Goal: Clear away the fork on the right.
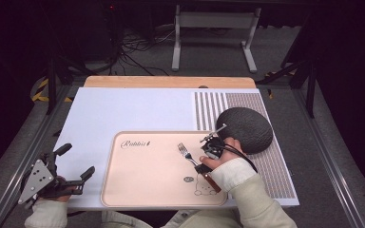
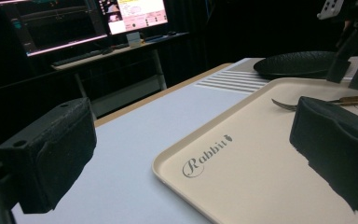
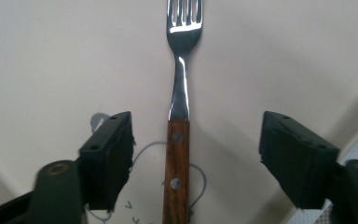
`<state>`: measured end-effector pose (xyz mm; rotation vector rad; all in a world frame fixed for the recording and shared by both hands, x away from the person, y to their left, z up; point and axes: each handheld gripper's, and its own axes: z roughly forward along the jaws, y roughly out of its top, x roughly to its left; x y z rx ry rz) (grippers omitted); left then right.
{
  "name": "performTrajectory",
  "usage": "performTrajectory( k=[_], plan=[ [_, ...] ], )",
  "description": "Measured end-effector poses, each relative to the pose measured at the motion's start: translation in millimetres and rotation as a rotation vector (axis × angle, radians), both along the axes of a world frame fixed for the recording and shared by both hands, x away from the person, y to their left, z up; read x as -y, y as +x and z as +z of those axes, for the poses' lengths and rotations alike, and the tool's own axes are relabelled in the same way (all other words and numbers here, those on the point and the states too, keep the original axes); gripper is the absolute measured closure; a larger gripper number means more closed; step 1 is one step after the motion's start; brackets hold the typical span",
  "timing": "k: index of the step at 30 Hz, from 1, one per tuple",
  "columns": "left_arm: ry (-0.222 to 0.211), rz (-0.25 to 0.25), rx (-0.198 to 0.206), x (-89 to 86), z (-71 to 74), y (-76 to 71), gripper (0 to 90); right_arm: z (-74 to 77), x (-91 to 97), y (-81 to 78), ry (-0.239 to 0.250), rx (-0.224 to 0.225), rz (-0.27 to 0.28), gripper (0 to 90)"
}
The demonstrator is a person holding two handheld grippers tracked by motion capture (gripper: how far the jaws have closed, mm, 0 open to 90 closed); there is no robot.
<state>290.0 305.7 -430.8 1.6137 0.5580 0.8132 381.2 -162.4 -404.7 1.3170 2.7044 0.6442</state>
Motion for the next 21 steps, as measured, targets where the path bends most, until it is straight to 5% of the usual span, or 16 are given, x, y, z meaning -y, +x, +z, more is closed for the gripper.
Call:
performTrajectory(
  k=[4,6,7,16,18,21],
  plan=[
    [0.001,0.000,0.000,0.1,0.0,0.1,1.0,8.1,0.5,1.0,0.054,0.119,0.067,8.1],
    [0.001,0.000,0.000,0.1,0.0,0.1,1.0,10.2,0.5,0.8,0.072,0.142,0.085,6.9],
    [0.002,-0.001,-0.001,0.1,0.0,0.1,1.0,14.6,-0.1,1.1,0.112,0.205,0.145,4.9],
    [0.000,-0.001,-0.001,0.1,-0.1,0.3,1.0,21.9,-9.5,-1.1,0.239,0.328,0.284,4.7],
    [0.000,-0.001,-0.001,0.1,-0.1,0.2,1.1,21.9,-12.0,-1.5,0.240,0.351,0.314,13.7],
    [0.000,-0.001,-0.001,0.1,-0.2,0.3,1.1,22.8,-14.4,-2.9,0.247,0.301,0.388,54.5]
  ],
)
